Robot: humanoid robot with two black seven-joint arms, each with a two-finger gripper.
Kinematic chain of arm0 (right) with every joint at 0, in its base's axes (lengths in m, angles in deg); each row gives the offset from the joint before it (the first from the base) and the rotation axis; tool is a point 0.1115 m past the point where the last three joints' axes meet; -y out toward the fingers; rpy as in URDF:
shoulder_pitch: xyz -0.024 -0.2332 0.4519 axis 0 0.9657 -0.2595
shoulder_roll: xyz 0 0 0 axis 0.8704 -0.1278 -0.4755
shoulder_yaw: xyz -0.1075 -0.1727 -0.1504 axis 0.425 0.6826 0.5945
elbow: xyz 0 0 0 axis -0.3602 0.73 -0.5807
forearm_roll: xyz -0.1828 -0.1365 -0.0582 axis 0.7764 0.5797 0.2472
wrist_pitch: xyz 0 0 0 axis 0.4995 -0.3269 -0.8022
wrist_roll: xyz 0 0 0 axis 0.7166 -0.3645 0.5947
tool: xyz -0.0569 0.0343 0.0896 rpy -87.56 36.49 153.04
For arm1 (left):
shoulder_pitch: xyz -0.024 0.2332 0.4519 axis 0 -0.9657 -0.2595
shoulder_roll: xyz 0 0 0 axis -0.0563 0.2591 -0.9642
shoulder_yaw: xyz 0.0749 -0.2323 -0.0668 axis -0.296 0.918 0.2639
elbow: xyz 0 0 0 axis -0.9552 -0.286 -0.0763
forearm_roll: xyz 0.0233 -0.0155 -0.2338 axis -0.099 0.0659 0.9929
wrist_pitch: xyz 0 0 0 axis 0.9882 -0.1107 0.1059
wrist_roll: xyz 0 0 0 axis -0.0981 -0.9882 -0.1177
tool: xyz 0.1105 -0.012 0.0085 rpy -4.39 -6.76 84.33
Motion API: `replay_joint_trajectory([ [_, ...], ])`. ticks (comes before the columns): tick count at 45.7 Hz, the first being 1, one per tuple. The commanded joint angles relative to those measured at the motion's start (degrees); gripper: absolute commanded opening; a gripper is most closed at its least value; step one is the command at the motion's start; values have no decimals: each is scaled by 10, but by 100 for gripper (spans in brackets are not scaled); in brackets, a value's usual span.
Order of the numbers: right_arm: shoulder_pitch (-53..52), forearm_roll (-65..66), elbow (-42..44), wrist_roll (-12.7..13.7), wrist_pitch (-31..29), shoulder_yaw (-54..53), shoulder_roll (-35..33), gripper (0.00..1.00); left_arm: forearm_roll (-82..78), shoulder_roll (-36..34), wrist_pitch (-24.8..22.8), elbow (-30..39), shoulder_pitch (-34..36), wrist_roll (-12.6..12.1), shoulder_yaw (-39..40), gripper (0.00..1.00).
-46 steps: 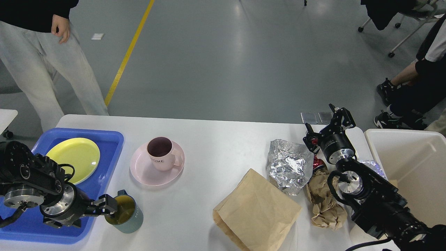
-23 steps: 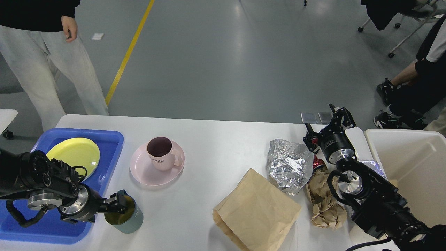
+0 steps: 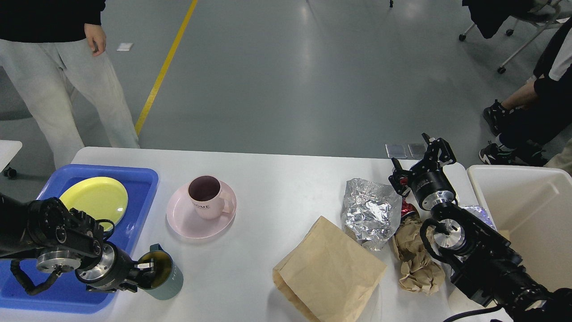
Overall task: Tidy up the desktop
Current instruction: 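Lower the left gripper to the teal mug and grasp it, then lift the teal mug and carry it to the tray's near corner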
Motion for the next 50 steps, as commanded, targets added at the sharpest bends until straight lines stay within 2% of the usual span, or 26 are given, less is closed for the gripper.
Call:
replay_joint_trajectory([
  [1, 0, 0, 0, 0, 0, 0, 0, 100, -1, -1, -4, -1, 2, 0, -2, 0],
  [15, 0, 0, 0, 0, 0, 0, 0, 100, -1, -1, -7, -1, 6, 0, 1, 0],
  [20, 0, 0, 0, 0, 0, 0, 0, 100, -2, -10, -26, 10, 44, 2, -8, 0],
  [27, 0, 0, 0, 0, 0, 0, 0, 100, -2, -29, -125, 41, 175, 2, -67, 0],
  [34, 0, 0, 0, 0, 0, 0, 0, 100, -2, -21, -167, 127, 337, 2, -140, 0],
  [39, 0, 0, 0, 0, 0, 0, 0, 100, -2, 29, -204, 188, 465, 7, -180, 0],
  [40, 0, 0, 0, 0, 0, 0, 0, 100, -2, 44, -231, 201, 510, 9, -189, 0],
  [43, 0, 0, 0, 0, 0, 0, 0, 100, -2, 53, -289, 210, 574, 14, -191, 0],
  [46, 0, 0, 0, 0, 0, 0, 0, 100, -1, 55, -320, 210, 606, 17, -191, 0],
  [50, 0, 0, 0, 0, 0, 0, 0, 100, -2, 55, -326, 209, 611, 30, -191, 0],
])
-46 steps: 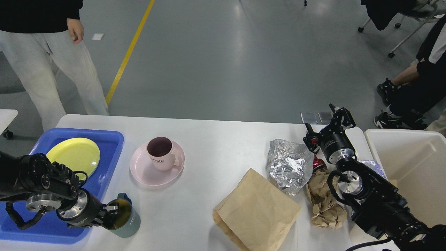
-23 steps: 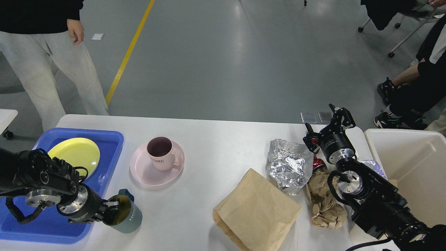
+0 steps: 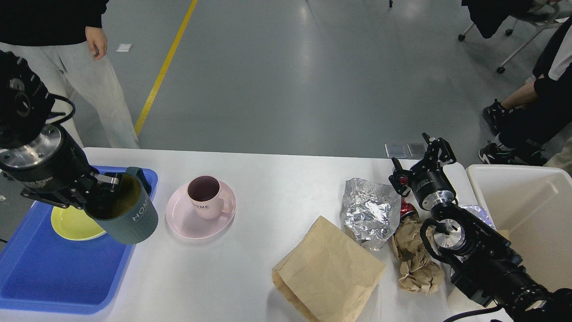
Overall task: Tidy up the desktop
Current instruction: 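Lift the teal mug and carry it to the tray's near corner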
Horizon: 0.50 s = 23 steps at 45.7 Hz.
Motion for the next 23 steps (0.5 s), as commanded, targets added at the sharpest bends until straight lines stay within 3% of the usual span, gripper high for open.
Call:
replay_joint_trajectory([
  [1, 0, 0, 0, 0, 0, 0, 0, 100, 0, 1, -24, 1, 23, 13, -1, 0],
  [8, 0, 0, 0, -1, 0, 0, 0, 100, -6, -44, -19, -7, 18, 14, -42, 0],
  [13, 0, 0, 0, -1, 0, 0, 0, 100, -68, -167, -18, -56, -18, 7, -47, 0],
  [18, 0, 0, 0, -1, 0, 0, 0, 100, -168, -299, -24, -140, -96, 1, -23, 0],
  [23, 0, 0, 0, 0, 0, 0, 0, 100, -220, -362, -21, -228, -219, 3, 36, 0],
])
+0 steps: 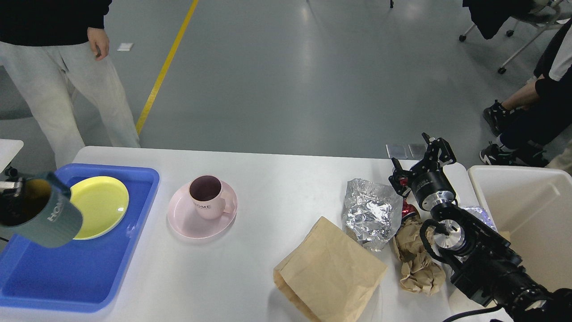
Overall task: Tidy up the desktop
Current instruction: 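Lift the teal mug and carry it to the tray's near corner, then release the teal mug and raise the left gripper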
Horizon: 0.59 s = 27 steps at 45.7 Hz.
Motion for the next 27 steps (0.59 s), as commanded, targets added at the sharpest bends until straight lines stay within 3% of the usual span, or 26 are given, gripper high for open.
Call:
replay_joint_trajectory([
  [1, 0, 0, 0, 0, 0, 0, 0, 100, -62, -77, 1, -106, -142, 2, 67, 0],
  [12, 0, 0, 0, 0, 0, 0, 0, 100, -64, -100, -3, -336, -415, 1, 242, 0],
  [22, 0, 0, 0, 0, 0, 0, 0, 100, -65, -62, 4, -467, -548, -2, 338, 0],
  [27, 0, 0, 0, -1, 0, 0, 0, 100, -66, -59, 4, -501, -604, -2, 396, 0],
])
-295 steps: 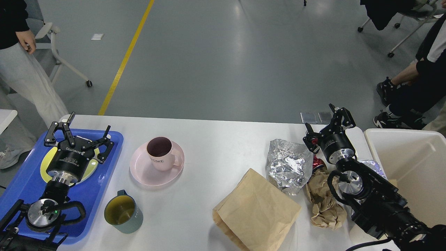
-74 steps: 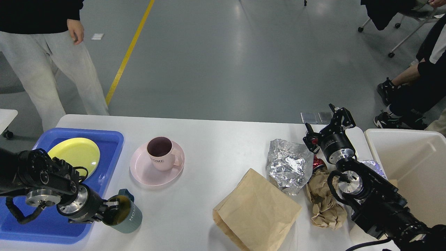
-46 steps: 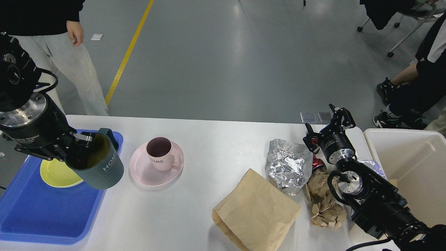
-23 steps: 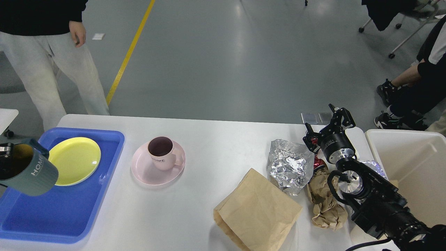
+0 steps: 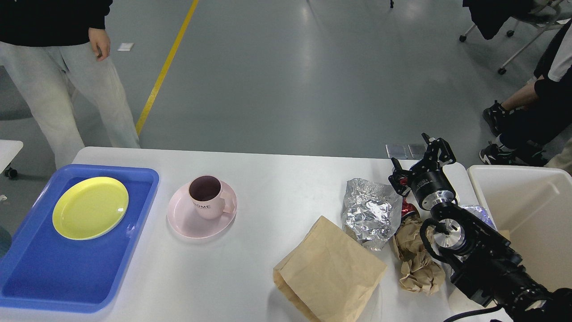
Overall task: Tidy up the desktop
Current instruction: 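Release the teal mug and raise the left gripper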
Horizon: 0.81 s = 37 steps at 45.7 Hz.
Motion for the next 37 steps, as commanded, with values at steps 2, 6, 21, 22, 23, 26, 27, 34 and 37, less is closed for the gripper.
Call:
replay_joint_trajectory([
  [2, 0, 0, 0, 0, 0, 0, 0, 100, -2, 16, 0, -51, -69, -1, 68, 0],
  [6, 0, 0, 0, -1, 0, 0, 0, 100, -5, 37, 2, -64, -104, -3, 88, 0],
  [21, 0, 0, 0, 0, 0, 0, 0, 100, -63, 51, 1, -94, -181, -5, 203, 0],
  [22, 0, 0, 0, 0, 0, 0, 0, 100, -66, 52, 2, -97, -183, -5, 206, 0],
  [23, 0, 0, 0, -1, 0, 0, 0, 100, -68, 52, 2, -98, -184, -5, 207, 0],
  [26, 0, 0, 0, 0, 0, 0, 0, 100, -69, 54, 2, -100, -185, -5, 207, 0],
  [27, 0, 0, 0, 0, 0, 0, 0, 100, -69, 54, 2, -101, -186, -5, 208, 0],
  [34, 0, 0, 0, 0, 0, 0, 0, 100, -69, 61, 8, -116, -220, -20, 236, 0],
  [37, 0, 0, 0, 0, 0, 0, 0, 100, -68, 66, 11, -124, -227, -33, 257, 0],
])
